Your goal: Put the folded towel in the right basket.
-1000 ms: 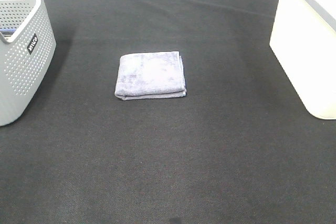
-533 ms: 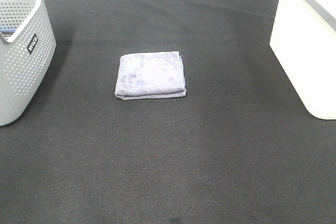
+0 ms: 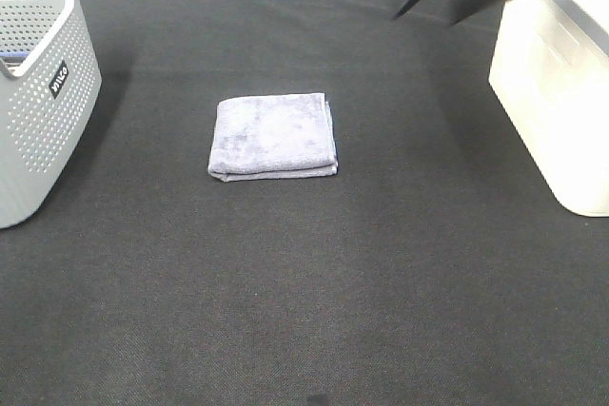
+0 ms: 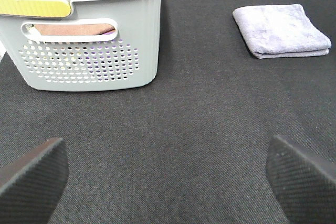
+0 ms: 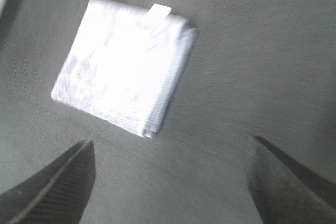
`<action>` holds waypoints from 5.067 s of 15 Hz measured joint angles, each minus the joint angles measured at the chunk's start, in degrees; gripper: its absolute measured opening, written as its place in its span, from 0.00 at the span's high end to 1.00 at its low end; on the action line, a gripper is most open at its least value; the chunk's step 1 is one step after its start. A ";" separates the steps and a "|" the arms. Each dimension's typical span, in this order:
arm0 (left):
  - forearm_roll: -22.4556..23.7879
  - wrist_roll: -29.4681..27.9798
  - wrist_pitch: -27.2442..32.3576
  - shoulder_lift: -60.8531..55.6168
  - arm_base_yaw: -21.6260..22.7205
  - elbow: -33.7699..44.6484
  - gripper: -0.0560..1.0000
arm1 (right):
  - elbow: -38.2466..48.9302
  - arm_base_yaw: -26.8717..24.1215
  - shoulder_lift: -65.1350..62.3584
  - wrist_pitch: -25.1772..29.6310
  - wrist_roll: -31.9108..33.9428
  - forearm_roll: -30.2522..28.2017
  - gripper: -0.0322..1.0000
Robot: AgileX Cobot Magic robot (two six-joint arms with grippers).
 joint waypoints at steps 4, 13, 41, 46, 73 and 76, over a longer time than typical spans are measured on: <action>0.00 0.00 0.00 0.00 0.00 0.00 0.03 | -8.54 2.01 12.03 2.92 1.60 4.87 0.25; 0.00 0.00 0.00 0.00 0.00 0.00 0.03 | -31.46 2.01 35.81 11.12 4.93 11.06 0.25; 0.00 0.00 0.00 0.00 0.00 0.00 0.03 | -44.69 3.32 27.73 11.69 3.09 5.79 0.91; 0.00 0.00 0.00 0.00 0.00 0.00 0.03 | -44.75 2.29 15.64 11.86 5.16 -6.25 0.91; 0.00 0.00 0.00 0.00 0.00 0.00 0.03 | -14.61 -23.03 1.95 11.80 10.49 -13.58 0.32; 0.00 0.00 0.00 0.00 0.00 0.00 0.03 | -14.61 -16.96 -1.26 11.80 10.43 -13.58 0.32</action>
